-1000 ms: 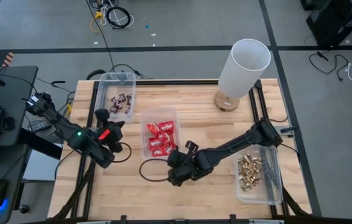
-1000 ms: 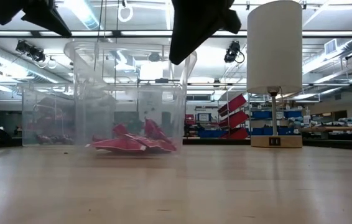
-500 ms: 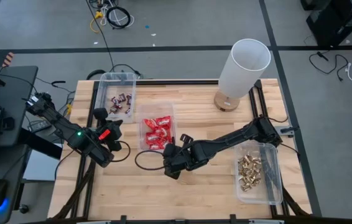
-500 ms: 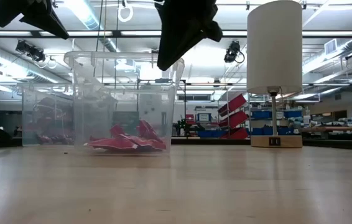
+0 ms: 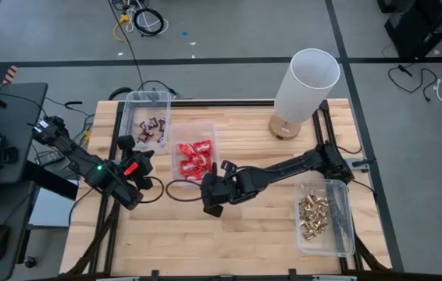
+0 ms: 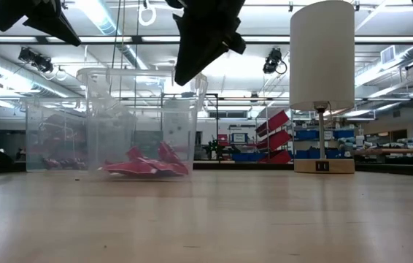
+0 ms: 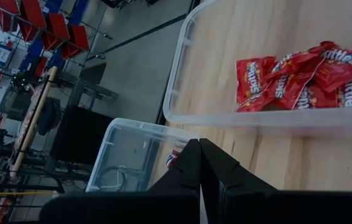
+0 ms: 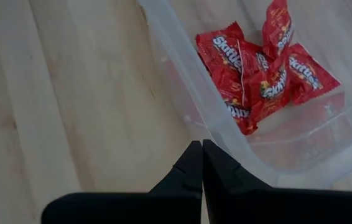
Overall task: Sort candy
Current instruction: Move the transparent bin to the top center of the table
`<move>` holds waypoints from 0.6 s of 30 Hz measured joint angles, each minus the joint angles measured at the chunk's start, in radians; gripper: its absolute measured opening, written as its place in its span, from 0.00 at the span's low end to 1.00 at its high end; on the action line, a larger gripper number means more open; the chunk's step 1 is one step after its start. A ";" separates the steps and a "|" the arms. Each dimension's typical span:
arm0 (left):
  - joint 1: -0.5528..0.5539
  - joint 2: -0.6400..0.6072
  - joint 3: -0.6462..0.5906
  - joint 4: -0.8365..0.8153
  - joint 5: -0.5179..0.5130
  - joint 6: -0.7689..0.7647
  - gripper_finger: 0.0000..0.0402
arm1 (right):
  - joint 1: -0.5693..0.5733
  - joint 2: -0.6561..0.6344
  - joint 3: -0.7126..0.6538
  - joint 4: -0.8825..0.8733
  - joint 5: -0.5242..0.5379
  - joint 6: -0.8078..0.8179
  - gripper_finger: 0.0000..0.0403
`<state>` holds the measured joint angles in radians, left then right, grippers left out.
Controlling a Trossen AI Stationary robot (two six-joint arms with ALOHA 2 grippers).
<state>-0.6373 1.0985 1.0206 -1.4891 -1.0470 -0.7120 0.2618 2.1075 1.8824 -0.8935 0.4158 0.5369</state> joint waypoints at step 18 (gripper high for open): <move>0.000 0.000 0.000 0.003 0.000 -0.026 0.00 | -0.043 0.002 0.000 0.135 -0.053 -0.146 0.00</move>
<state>-0.6373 1.0985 1.0206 -1.4865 -1.0466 -0.7383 0.2185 2.1094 1.8821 -0.7588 0.3626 0.3906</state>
